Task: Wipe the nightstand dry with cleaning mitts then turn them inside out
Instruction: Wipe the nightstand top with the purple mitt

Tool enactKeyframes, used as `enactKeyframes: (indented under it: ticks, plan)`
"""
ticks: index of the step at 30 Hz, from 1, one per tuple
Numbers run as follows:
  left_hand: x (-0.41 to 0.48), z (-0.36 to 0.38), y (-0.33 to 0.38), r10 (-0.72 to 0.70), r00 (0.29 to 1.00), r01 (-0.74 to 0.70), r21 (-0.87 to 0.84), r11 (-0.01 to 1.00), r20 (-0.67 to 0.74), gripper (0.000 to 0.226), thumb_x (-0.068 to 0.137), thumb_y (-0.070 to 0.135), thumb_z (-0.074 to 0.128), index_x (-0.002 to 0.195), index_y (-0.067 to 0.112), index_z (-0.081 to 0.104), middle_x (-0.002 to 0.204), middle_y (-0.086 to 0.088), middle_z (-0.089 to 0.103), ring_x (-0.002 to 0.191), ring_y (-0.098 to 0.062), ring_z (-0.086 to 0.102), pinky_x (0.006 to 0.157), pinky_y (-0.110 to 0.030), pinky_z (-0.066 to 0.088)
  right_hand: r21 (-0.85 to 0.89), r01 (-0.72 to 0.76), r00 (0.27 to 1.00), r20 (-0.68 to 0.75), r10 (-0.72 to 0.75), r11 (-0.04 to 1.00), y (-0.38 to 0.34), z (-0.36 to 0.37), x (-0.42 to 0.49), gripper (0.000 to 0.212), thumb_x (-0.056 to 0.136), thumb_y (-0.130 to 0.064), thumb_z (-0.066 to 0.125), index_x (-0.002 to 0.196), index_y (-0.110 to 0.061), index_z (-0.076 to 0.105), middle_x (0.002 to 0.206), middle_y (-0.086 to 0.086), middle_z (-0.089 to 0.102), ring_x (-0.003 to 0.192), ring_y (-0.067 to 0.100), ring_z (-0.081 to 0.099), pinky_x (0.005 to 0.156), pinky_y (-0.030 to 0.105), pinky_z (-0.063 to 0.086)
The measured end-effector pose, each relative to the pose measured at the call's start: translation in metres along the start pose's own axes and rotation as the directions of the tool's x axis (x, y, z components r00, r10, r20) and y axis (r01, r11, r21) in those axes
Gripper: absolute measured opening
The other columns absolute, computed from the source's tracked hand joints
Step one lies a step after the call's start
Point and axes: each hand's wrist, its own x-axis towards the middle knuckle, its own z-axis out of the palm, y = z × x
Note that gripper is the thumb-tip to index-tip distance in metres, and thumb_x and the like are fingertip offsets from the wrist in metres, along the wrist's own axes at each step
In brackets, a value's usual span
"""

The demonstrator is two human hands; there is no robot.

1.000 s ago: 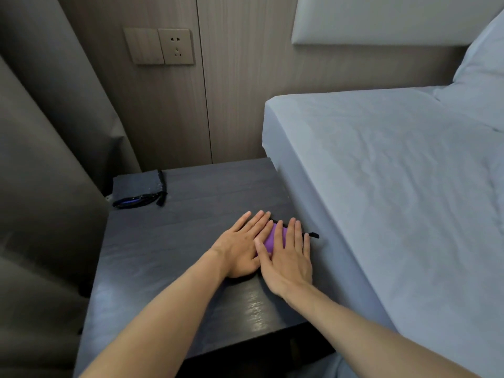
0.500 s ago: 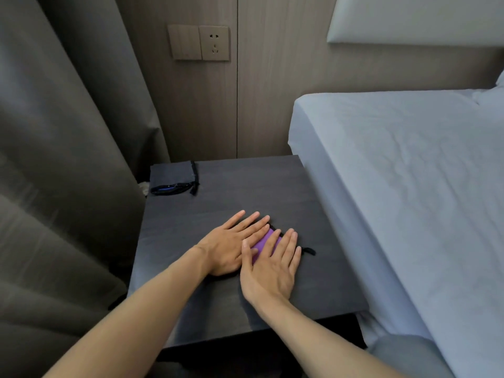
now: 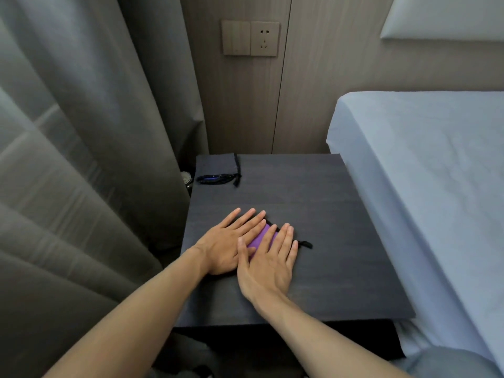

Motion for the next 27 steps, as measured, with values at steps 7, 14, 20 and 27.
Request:
enactKeyframes:
  ticks: [7, 14, 20, 27]
  plan:
    - [-0.038, 0.006, -0.012, -0.144, 0.99, 0.144, -0.007, 0.99, -0.009, 0.064, 0.104, 0.051, 0.011, 0.158, 0.023, -0.009, 0.164, 0.005, -0.019, 0.149, -0.012, -0.024, 0.12, -0.036, -0.019, 0.031, 0.108, 0.994, 0.013, -0.108, 0.994, -0.029, 0.01, -0.008, 0.118, 0.07, -0.074, -0.036, 0.158, -0.003, -0.001, 0.166, 0.021, -0.009, 0.153, 0.029, -0.019, 0.121, 0.047, -0.016]
    - [-0.071, 0.011, -0.015, -0.279, 0.96, 0.279, -0.024, 0.96, -0.021, 0.069, 0.096, 0.058, -0.01, 0.156, 0.023, -0.013, 0.165, 0.002, -0.019, 0.15, -0.013, -0.023, 0.122, -0.039, -0.014, 0.001, 0.208, 0.974, 0.09, -0.208, 0.978, -0.051, 0.014, -0.012, 0.114, 0.073, -0.076, -0.028, 0.159, -0.006, -0.002, 0.166, 0.019, -0.012, 0.152, 0.029, -0.022, 0.122, 0.047, -0.015]
    - [-0.1, 0.018, -0.01, -0.475, 0.88, 0.473, -0.056, 0.879, -0.023, 0.071, 0.093, 0.053, -0.009, 0.156, 0.022, -0.013, 0.165, 0.001, -0.019, 0.15, -0.014, -0.023, 0.122, -0.04, -0.012, 0.004, 0.363, 0.92, 0.158, -0.359, 0.932, -0.068, 0.016, -0.017, 0.111, 0.071, -0.078, -0.024, 0.159, -0.013, -0.006, 0.167, 0.014, -0.013, 0.152, 0.025, -0.023, 0.122, 0.047, -0.014]
    - [-0.111, 0.02, 0.027, -0.678, 0.733, 0.67, -0.118, 0.733, -0.052, 0.078, 0.082, 0.047, -0.022, 0.154, 0.016, -0.017, 0.163, -0.004, -0.021, 0.15, -0.018, -0.022, 0.121, -0.041, -0.015, -0.003, 0.584, 0.794, 0.212, -0.57, 0.812, -0.063, 0.017, -0.011, 0.121, 0.061, -0.079, -0.037, 0.16, -0.018, -0.004, 0.168, 0.011, -0.012, 0.153, 0.022, -0.02, 0.123, 0.046, -0.01]
